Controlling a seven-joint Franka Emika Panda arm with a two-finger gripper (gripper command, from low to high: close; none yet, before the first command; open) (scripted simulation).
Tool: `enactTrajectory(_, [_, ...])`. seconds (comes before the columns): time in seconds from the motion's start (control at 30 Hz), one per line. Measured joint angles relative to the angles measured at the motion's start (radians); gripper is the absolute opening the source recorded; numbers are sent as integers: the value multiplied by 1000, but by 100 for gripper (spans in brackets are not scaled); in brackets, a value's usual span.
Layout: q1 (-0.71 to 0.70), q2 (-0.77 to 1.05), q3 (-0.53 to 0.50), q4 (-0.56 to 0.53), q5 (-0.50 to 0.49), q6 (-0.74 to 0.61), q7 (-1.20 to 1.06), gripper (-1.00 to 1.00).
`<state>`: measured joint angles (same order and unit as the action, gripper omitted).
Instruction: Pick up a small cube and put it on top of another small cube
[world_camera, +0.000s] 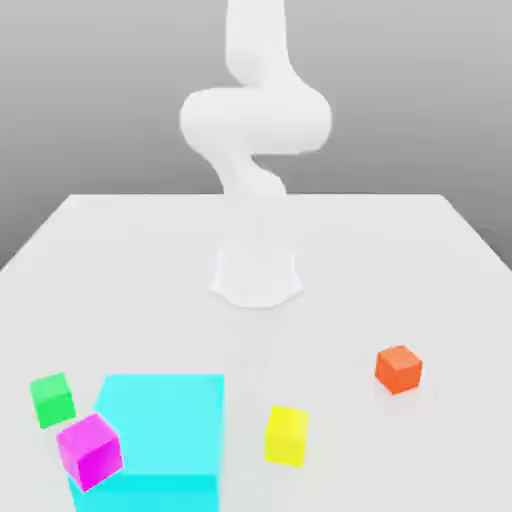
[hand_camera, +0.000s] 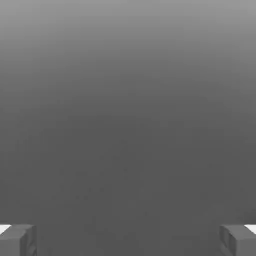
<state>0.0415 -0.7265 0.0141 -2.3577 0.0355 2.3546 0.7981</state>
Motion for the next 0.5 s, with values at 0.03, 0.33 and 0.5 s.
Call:
enactTrajectory(0.03, [20,36,8,-27,16,26,-1,0])
enactTrajectory(0.33, [187,350,130,-259,126,252,19,0])
enactTrajectory(0.5, [260,516,222,-384,133,377,68,0])
